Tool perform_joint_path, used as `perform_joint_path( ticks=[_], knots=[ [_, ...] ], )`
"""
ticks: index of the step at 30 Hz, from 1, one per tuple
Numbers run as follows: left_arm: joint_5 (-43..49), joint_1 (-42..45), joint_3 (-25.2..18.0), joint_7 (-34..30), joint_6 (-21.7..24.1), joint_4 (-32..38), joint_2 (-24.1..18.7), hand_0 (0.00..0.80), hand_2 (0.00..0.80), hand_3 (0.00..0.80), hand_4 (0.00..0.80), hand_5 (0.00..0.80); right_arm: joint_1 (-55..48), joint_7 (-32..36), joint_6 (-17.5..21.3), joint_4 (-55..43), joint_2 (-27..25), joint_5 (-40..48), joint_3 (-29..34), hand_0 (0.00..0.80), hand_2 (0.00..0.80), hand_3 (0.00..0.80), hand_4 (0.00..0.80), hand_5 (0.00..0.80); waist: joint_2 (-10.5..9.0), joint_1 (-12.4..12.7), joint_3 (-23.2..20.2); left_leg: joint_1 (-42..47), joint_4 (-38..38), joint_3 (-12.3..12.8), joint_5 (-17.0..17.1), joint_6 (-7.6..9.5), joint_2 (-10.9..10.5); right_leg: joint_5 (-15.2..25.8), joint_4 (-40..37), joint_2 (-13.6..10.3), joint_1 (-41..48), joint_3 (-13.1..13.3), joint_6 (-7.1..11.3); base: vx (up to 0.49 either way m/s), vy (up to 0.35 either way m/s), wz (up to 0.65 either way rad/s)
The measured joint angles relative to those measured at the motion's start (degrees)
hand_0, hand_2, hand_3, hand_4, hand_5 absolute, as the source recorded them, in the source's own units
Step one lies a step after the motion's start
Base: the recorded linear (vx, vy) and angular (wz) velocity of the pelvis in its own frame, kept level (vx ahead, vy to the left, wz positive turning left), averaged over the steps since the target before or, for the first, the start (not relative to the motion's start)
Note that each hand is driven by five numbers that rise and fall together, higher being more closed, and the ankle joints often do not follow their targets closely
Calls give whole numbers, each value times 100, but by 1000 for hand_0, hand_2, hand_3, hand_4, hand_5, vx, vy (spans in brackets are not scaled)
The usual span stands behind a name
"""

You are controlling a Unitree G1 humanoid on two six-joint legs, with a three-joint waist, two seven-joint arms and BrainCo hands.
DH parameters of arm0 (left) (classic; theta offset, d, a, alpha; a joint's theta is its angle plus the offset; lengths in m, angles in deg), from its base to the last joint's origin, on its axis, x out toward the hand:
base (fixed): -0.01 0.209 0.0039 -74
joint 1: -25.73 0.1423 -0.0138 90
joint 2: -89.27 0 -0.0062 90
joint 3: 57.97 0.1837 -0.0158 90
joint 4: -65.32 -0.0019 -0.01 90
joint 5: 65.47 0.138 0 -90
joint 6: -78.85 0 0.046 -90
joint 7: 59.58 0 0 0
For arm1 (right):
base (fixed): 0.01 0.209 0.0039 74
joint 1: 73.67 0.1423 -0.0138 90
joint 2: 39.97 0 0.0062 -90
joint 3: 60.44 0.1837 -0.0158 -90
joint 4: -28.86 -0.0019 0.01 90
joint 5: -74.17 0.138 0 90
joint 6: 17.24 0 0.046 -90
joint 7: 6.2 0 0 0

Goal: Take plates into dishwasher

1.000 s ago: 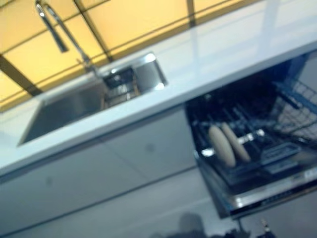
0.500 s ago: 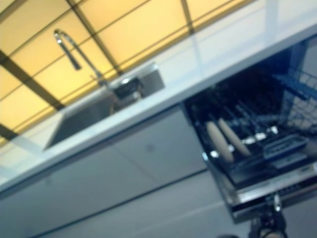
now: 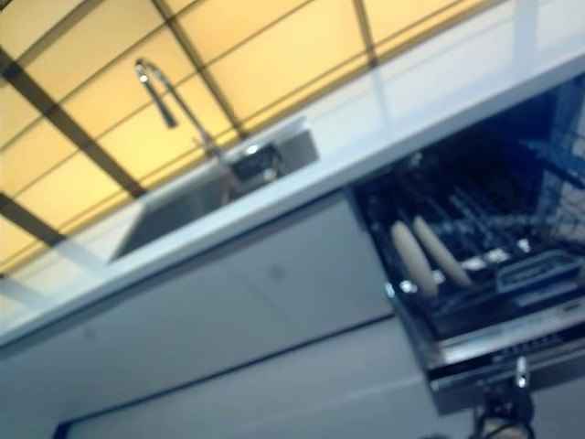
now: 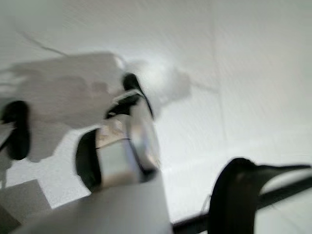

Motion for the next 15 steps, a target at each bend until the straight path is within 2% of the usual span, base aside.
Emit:
perform_joint_path(
  ticks=[7, 11, 14, 15],
  knots=[
    [8, 82, -8, 4, -162, 3, -16, 0, 0, 0, 0, 0, 3, -29, -151, -22, -178, 1, -86, 0, 0, 0, 0, 0, -85, 224, 53, 4, 78, -125, 20, 19, 40, 9, 23, -23, 142, -188, -24, 34, -54, 9],
    [8, 127, -32, 6, -217, 1, -44, 0, 0, 0, 0, 0, 19, -46, -180, -26, -192, 3, -93, 0, 0, 0, 0, 0, -170, 256, 97, 22, 110, -231, 25, 19, 49, 5, -4, -33, 292, -313, -30, 43, -45, 13],
    [13, 178, -43, 6, -246, 0, -90, 0, 0, 0, 0, 0, 79, -47, -263, -36, -193, 37, -86, 0, 0, 0, 0, 0, -298, 355, 104, 29, 114, -251, 30, 23, 59, 6, -6, -23, 321, -331, -31, 49, -78, 5],
    [13, 180, -49, 8, -246, 0, -100, 0, 0, 0, 0, 0, 86, -64, -270, -36, -194, 104, -67, 0, 0, 0, 0, 0, -337, 389, 117, 30, 133, -326, 35, 24, 66, 0, -24, -19, 404, -416, -40, 40, -90, 19]
  ],
)
